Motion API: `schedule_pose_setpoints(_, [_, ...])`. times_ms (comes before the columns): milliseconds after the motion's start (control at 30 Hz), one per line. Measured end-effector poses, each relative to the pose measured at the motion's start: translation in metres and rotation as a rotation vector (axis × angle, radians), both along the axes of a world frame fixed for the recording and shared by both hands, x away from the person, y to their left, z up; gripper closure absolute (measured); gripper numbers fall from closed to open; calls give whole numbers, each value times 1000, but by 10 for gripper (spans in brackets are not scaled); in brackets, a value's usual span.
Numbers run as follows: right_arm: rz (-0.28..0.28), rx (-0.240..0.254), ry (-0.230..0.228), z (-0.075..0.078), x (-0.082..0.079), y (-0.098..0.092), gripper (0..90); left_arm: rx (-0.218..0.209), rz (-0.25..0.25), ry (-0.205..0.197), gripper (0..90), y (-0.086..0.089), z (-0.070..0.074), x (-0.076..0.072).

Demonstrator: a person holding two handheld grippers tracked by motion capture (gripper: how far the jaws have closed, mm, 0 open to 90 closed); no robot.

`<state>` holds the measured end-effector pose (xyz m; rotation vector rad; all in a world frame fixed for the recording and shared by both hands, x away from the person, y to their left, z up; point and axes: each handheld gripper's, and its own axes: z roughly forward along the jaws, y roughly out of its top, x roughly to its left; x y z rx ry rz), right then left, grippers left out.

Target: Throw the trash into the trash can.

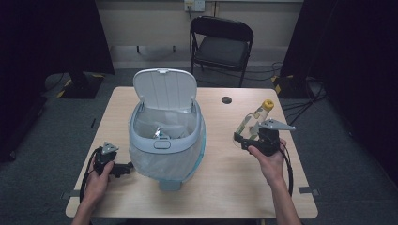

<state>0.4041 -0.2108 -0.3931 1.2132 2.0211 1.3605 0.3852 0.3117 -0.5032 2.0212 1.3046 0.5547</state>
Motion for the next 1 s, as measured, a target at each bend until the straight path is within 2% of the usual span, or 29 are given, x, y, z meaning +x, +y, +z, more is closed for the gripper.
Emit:
schedule_pose_setpoints(333, [8, 21, -18, 10, -5, 0, 274, -2, 1, 0, 31, 0, 0, 0])
schedule_pose_setpoints(1000, [88, 53, -104, 57, -23, 16, 274, 6, 4, -1, 31, 0, 0, 0])
